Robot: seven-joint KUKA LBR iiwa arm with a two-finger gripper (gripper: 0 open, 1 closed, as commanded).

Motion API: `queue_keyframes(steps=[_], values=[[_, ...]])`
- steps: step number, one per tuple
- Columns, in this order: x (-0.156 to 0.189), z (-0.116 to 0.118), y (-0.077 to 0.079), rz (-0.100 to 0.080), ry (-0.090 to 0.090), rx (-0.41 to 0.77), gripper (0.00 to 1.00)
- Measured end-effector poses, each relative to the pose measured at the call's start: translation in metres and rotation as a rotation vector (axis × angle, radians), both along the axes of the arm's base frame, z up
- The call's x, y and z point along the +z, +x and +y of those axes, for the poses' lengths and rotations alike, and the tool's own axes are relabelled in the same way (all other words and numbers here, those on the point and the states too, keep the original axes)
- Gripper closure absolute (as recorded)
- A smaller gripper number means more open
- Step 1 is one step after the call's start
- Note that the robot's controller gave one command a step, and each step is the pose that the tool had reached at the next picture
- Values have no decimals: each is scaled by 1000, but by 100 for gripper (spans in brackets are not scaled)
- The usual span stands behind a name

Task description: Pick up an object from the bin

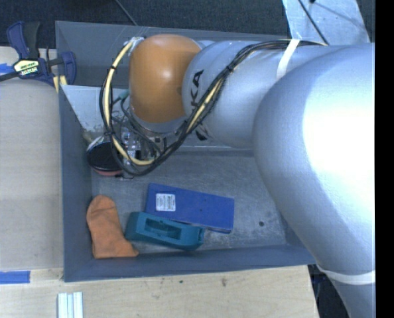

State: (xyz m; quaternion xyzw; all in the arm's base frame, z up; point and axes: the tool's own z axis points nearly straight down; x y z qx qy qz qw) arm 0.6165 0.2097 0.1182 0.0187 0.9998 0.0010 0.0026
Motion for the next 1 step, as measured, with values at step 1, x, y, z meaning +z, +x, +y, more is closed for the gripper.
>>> queue_keyframes(steps=[1], values=[[8,0,0,2,-1,-1,100]])
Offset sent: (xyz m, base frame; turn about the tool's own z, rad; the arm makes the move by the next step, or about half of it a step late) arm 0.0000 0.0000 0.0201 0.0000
